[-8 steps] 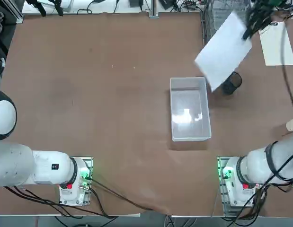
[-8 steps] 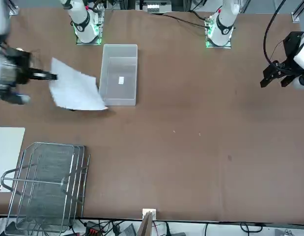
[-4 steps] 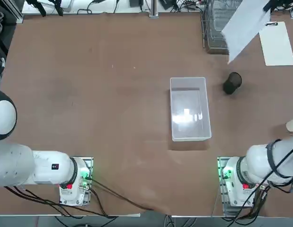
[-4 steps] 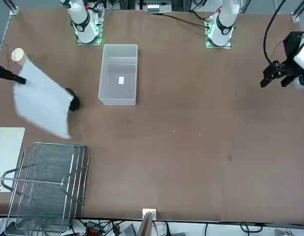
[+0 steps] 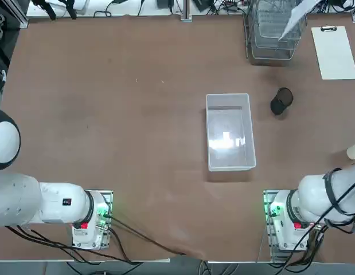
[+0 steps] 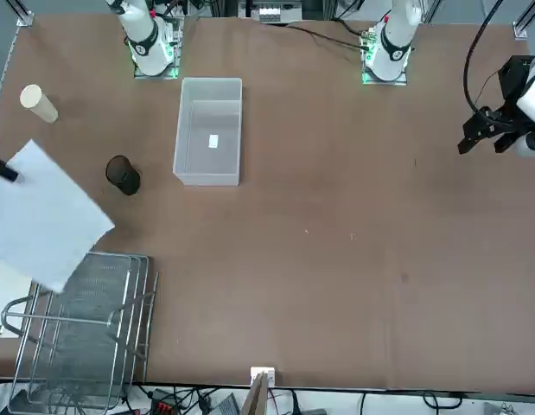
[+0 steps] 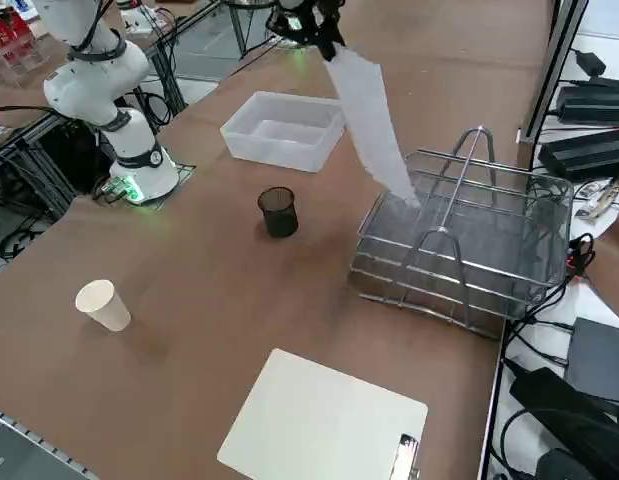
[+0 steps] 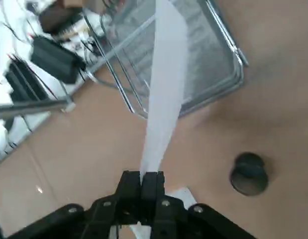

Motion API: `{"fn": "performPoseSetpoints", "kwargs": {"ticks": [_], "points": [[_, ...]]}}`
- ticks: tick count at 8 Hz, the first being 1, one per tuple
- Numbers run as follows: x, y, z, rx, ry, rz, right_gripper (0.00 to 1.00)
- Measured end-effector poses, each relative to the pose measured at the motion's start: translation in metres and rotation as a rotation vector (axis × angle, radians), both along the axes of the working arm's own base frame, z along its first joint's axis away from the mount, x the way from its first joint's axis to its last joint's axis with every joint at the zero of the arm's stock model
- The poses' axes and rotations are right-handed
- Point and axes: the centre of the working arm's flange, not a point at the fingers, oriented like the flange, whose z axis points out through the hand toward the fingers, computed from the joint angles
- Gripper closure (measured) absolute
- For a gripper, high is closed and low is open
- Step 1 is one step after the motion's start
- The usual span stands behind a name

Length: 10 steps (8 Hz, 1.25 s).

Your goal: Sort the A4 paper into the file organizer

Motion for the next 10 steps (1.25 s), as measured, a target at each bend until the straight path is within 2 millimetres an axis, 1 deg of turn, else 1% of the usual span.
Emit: {"fn": "performPoseSetpoints", "kwargs": {"ticks": [2, 5, 7, 8, 10], "points": [[0.007, -0.001, 0.008, 0.020, -0.053, -0.067, 0.98], [0.020, 0.007, 0.019, 0.069, -0.122, -0.199, 0.98], [0.033, 0.024, 0.022, 0.082, -0.172, -0.258, 0.98], [0.039, 0.030, 0.018, 0.087, -0.178, -0.272, 0.98], [0.049, 0.027, -0.004, 0.089, -0.163, -0.293, 0.98]]}}
